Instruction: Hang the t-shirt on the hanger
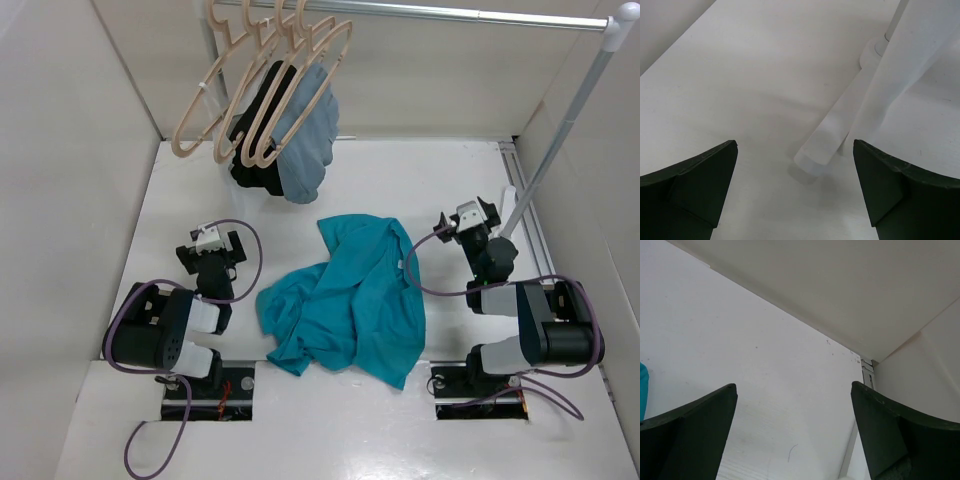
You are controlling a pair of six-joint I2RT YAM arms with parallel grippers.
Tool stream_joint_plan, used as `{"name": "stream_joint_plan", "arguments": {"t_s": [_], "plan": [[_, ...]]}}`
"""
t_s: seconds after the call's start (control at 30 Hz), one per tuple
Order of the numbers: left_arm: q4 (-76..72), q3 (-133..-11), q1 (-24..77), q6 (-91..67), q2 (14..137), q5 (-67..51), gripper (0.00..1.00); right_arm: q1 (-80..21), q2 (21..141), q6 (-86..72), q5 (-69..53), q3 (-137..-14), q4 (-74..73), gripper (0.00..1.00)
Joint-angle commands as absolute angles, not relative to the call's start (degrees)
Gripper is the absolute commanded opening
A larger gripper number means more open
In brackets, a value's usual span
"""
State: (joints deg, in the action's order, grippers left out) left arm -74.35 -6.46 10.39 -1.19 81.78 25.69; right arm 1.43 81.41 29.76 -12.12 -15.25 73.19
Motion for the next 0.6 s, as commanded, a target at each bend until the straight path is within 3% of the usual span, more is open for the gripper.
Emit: {"name": "stream_joint_plan", "arguments": {"t_s": [0.0, 0.13, 0.2, 0.27, 0.3, 0.37, 0.4, 0.5, 0.53, 0.57], "plan": [[-91.1, -7.6, 10.2, -2.1, 80.3, 25.7, 1.0, 1.8, 80.9, 29.6, -13.2, -16.9, 73.9, 1.0], [-92.6, -6.8, 10.2, 0.0, 80.3, 23.3, 1.0, 1.8, 80.9, 29.6, -12.6, -16.9, 73.9, 1.0], [-103.1, -3.2, 10.2, 2.9, 80.3, 16.4, 1.0, 1.1, 80.9, 29.6, -13.8, -16.9, 73.3, 1.0], [-111.6, 5.2, 10.2, 7.5, 77.7, 9.4, 1.0, 1.1, 76.3, 31.5, -15.2, -21.6, 64.6, 1.0], [-118.8, 7.8, 10.2, 8.8, 76.7, 2.9, 1.0, 0.6, 75.0, 31.6, -13.5, -24.4, 52.6, 1.0], [-117.2, 11.3, 10.2, 9.8, 70.3, 0.1, 1.0, -2.8, 74.3, 32.1, -7.8, -33.5, 41.6, 1.0], [-110.9, 11.3, 10.2, 10.5, 62.0, -0.6, 1.0, -4.4, 74.3, 32.7, -4.3, -35.9, 33.8, 1.0], [-91.2, 7.2, 10.2, 18.9, 46.6, -2.9, 1.0, -11.5, 73.5, 38.0, 5.8, -38.8, 30.6, 1.0], [-70.3, 4.8, 10.2, 21.2, 35.5, -4.8, 1.0, -13.0, 72.7, 39.2, 9.1, -38.8, 30.6, 1.0], [-58.9, 2.0, 10.7, 26.8, 30.8, -7.3, 1.0, -15.9, 72.7, 40.4, 10.0, -39.4, 30.6, 1.0]]}}
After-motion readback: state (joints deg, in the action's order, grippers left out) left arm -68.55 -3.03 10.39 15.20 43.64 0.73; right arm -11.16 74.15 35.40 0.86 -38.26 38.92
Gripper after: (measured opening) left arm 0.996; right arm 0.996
